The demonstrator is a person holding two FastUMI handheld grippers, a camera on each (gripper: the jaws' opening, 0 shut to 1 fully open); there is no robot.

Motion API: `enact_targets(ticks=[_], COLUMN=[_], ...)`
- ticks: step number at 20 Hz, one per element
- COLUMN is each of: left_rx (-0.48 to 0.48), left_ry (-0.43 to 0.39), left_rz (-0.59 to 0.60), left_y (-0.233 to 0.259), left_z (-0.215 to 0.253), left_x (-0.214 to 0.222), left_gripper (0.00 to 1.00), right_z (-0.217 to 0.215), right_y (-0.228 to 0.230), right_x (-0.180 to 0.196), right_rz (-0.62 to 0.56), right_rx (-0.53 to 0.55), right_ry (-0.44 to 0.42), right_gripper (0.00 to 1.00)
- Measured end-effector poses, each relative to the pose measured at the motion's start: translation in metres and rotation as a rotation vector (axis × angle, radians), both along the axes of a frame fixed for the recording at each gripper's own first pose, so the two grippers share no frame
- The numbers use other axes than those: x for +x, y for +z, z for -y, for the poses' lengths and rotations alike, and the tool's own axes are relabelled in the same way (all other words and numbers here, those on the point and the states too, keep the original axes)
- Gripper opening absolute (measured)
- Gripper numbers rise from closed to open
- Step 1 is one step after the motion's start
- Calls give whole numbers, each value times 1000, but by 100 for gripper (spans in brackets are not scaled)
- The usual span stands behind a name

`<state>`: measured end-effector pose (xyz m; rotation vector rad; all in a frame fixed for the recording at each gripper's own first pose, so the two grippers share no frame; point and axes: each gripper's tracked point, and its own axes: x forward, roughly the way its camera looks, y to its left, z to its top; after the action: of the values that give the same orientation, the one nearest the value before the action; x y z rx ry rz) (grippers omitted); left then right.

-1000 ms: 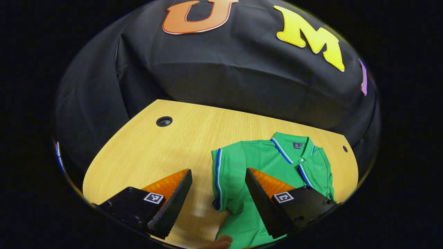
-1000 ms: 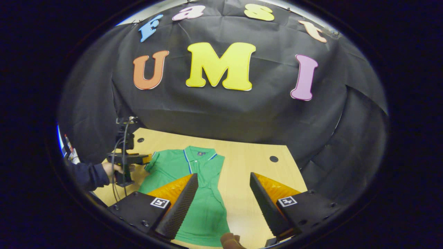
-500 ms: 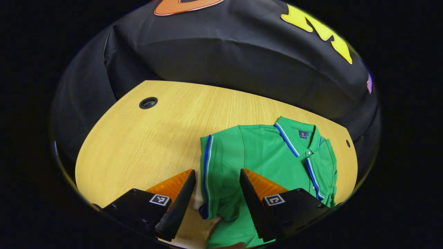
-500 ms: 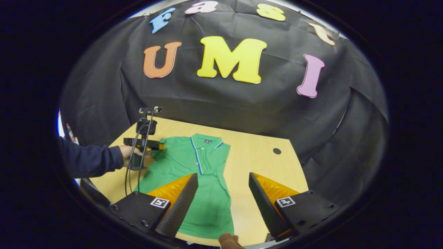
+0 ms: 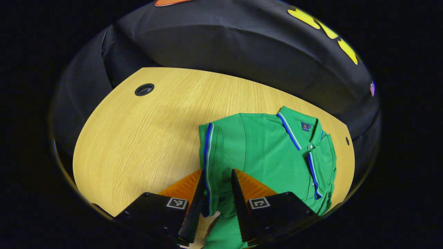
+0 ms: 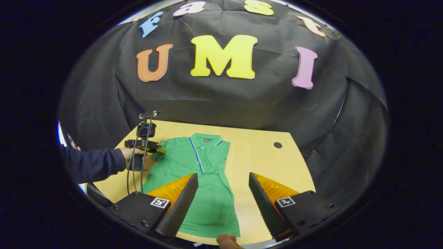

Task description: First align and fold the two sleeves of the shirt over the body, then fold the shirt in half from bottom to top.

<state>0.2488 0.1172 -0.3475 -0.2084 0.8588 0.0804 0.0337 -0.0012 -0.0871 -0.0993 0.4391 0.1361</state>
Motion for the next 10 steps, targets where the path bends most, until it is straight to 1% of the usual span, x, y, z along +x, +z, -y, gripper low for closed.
enact_targets(ticks=[1, 2, 3, 4, 5, 6, 7, 8, 10], left_rx=[18, 28, 35, 40, 43, 41, 34, 33, 49], left_ry=[-5, -13, -15, -14, -12, -9, -2, 6, 16], left_rz=[-15, -26, -37, -42, -47, -51, -55, -60, -73], left_y=[-1, -1, -2, -2, -2, -3, -2, -2, -1], left_z=[-2, -2, -1, -2, -3, -3, -2, -3, -4], left_x=[-1, -2, -3, -2, -2, -2, -2, -1, -3], left_gripper=[46, 28, 33, 17, 22, 15, 12, 8, 6], right_z=[2, 4, 7, 11, 13, 16, 20, 23, 29], right_y=[-1, -1, -3, -4, -4, -3, -3, -4, -5], right_x=[0, -2, 0, -1, 0, -1, 0, 1, 1], right_rz=[-3, -6, -10, -9, -8, -6, -4, -4, -4], right_rx=[5, 12, 13, 15, 18, 24, 30, 32, 37], right_ry=[-4, -6, -11, -14, -17, -19, -21, -22, -23], right_gripper=[93, 93, 93, 93, 93, 93, 95, 93, 93])
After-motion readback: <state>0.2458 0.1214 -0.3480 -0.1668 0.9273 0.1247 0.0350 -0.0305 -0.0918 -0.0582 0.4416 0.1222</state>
